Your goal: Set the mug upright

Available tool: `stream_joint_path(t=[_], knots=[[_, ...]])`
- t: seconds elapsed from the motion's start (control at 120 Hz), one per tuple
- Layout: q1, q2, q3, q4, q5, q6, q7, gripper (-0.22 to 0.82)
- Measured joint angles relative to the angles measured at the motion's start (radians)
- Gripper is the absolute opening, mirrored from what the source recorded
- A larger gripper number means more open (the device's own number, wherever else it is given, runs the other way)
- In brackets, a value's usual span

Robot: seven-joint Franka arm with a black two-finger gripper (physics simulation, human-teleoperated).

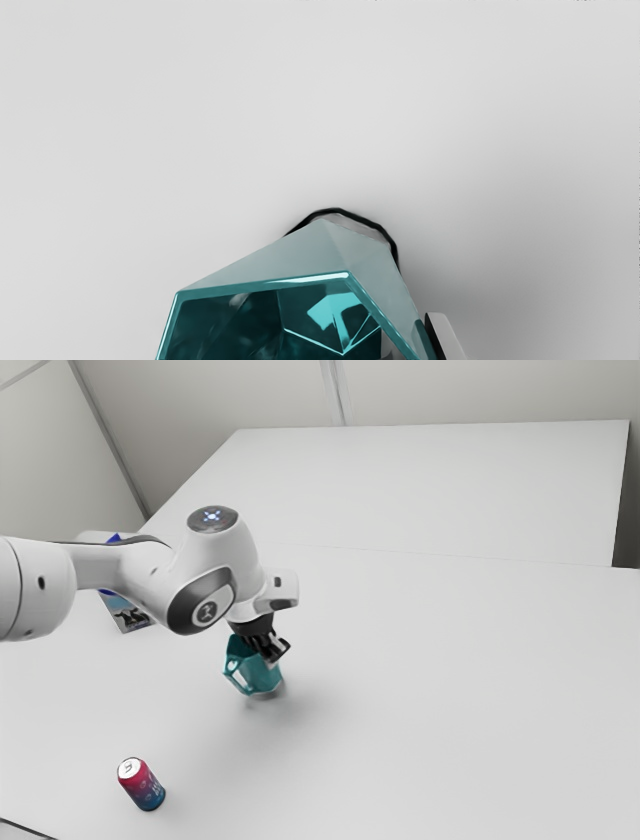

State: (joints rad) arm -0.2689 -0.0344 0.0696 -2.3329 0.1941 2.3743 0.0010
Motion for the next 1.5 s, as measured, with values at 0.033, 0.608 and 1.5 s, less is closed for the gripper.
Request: stream_joint_path(t=[0.033, 0.608, 1.5], knots=[[-0.002, 0.003, 0.000, 0.001, 0.000, 0.000, -0.006, -0.17], [-0.058, 0.046, 0.003, 0.037, -0.008, -0.010, -0.067, -0.09], [-0.009, 0.057, -0.035, 0.426, -0.112, -0.282, -0.037, 0.56]])
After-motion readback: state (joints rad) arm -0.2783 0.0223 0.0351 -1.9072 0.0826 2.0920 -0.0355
